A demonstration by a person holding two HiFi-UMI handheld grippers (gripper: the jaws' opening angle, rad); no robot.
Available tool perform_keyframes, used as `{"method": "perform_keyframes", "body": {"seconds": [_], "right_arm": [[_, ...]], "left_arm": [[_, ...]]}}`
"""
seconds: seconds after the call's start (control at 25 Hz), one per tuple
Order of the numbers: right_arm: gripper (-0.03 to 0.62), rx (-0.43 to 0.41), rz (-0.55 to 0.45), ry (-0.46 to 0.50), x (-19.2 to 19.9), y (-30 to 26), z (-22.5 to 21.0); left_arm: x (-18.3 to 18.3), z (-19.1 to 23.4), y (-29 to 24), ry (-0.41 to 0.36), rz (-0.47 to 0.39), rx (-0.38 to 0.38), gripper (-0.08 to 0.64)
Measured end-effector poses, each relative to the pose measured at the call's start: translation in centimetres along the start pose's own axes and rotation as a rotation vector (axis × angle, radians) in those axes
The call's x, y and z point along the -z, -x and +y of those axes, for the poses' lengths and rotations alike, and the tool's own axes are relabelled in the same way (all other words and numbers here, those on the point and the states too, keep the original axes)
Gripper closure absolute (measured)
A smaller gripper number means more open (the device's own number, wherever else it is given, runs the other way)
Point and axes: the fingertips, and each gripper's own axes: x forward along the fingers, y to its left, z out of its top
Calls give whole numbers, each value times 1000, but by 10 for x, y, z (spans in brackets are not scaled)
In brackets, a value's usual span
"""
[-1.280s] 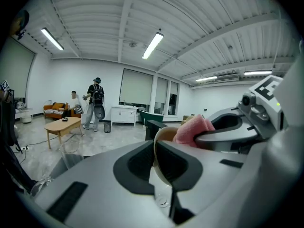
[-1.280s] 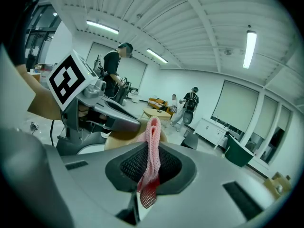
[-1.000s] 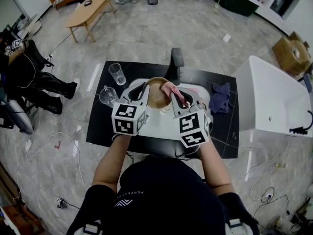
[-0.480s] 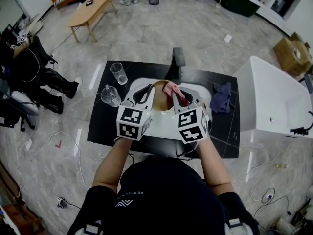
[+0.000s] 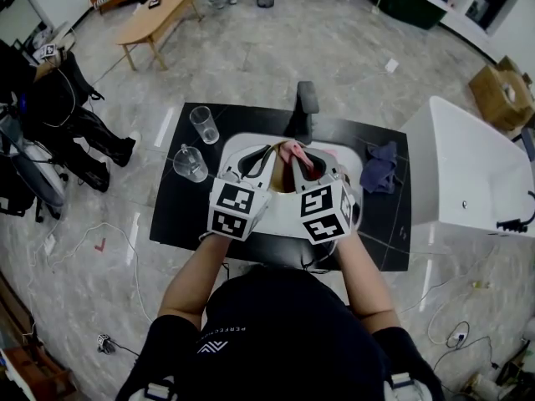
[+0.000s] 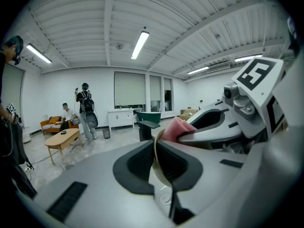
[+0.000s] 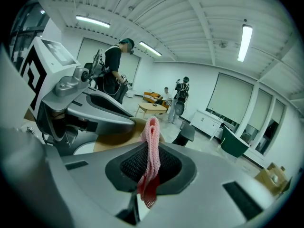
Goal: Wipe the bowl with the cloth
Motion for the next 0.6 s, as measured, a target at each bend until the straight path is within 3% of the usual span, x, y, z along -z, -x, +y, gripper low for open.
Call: {"method": "perform_keyframes", "body": {"seconds": [0.4,0.6], "right_arm": [[543,-35,-31,11,-8,-4,7],[543,-124,-46,16,-11,-5,22]], "left_arm": [[-10,-7,-4,39,-42,70,538],[-11,-6,-6,29,-37,93,538]]}}
